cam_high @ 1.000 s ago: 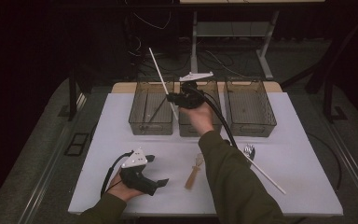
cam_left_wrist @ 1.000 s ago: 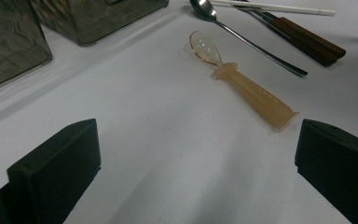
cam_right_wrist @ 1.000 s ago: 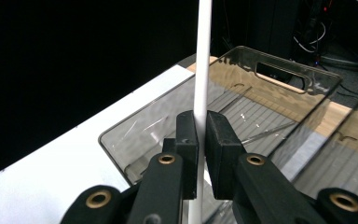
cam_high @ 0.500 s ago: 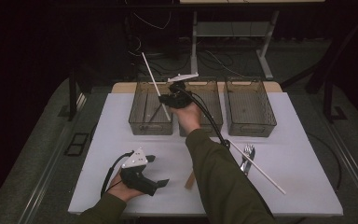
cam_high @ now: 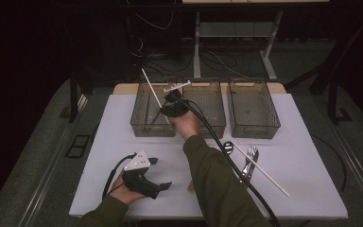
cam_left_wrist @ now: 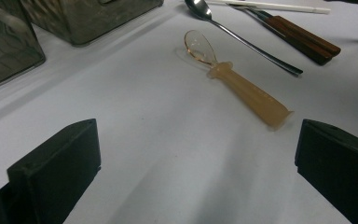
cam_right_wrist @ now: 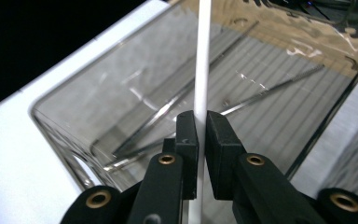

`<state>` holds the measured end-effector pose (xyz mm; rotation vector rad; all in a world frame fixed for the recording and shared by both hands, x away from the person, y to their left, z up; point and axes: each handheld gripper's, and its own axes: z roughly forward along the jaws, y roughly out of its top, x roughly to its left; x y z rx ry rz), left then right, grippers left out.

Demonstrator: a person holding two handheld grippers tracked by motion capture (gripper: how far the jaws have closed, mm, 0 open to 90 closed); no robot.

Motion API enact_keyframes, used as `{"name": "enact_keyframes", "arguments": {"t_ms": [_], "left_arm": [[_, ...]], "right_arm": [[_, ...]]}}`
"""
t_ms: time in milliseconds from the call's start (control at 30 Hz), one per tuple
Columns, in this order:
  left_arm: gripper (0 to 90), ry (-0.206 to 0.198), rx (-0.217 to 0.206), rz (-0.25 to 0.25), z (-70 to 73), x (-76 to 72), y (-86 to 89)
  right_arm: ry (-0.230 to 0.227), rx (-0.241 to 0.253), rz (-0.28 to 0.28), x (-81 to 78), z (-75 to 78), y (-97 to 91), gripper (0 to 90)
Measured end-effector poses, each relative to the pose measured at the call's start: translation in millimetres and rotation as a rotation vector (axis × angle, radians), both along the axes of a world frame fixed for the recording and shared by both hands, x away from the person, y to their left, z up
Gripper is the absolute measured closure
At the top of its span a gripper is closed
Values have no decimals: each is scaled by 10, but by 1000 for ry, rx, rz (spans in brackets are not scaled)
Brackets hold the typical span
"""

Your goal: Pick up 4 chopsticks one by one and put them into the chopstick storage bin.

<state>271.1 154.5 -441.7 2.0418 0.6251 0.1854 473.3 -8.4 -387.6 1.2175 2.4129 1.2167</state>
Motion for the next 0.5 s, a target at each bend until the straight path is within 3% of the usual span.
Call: {"name": "enact_keyframes", "arguments": {"t_ms": [433,500], "left_arm": [[0,3,5,-9,-3,-3,-12],[0,3,6,-11,-4,-2,-13]], "right_arm": [[22,-78,-3,6,-48,59,819],[17,-70,-6,3,-36,55,791]]}}
